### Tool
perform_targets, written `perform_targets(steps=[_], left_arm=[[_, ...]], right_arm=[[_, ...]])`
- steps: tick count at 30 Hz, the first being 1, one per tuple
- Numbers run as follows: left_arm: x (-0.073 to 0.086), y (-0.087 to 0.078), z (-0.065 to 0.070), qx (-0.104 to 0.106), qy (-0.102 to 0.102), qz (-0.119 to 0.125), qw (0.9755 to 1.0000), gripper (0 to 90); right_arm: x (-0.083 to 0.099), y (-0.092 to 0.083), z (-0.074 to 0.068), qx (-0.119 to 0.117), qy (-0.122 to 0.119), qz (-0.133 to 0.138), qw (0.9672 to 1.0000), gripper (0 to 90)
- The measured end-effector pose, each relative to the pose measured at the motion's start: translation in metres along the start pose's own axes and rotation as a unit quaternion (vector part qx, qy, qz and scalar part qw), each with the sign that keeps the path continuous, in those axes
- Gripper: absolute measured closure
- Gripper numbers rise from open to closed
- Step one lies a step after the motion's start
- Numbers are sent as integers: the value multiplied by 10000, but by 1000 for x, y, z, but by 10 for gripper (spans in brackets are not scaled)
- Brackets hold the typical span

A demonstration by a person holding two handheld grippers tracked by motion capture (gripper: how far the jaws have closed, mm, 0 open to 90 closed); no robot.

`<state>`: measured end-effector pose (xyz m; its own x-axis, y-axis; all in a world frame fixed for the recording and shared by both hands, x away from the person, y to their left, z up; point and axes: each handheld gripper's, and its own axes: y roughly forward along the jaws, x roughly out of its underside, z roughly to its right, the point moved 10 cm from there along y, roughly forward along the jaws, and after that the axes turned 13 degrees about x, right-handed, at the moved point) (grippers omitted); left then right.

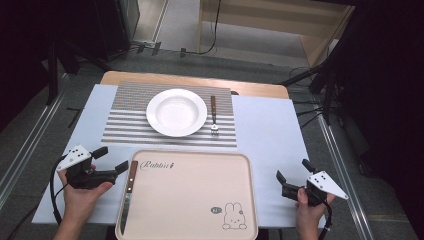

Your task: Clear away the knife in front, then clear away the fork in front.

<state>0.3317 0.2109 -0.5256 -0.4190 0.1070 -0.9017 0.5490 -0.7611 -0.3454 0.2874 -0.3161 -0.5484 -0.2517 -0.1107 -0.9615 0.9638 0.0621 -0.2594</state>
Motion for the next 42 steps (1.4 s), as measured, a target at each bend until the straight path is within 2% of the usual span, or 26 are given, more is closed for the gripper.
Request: perform_targets(steps=[4,9,13,18,23,29,32,42], left_arm=[[0,-4,-8,-92,-92,78,9999,0],[1,-8,-11,-4,-123,173,9998,0],[2,-10,-14,68,-97,251,9996,0],[3,-11,-19,-43,-24,286,9996,0],[5,-8,-18,-65,14,239,9997,0],[6,-9,-17,6,-70,343,9994,0],[6,-9,-17,24,-69,367,9993,0],[6,-9,-16,10,-34,365,9993,0]], right_arm=[[0,0,0,10,19,-5,10000,0],[-2,-2,2,16,59,6,10000,0],[-3,-3,1,14,82,-25,10000,0],[-8,-5,-1,-9,79,-20,10000,0],[-17,-8,-8,-58,4,20,10000,0],[-26,-8,-13,-130,161,-71,9998,0],[-33,-7,-15,-160,120,-69,9998,0],[-61,11,-24,-338,95,-52,9994,0]])
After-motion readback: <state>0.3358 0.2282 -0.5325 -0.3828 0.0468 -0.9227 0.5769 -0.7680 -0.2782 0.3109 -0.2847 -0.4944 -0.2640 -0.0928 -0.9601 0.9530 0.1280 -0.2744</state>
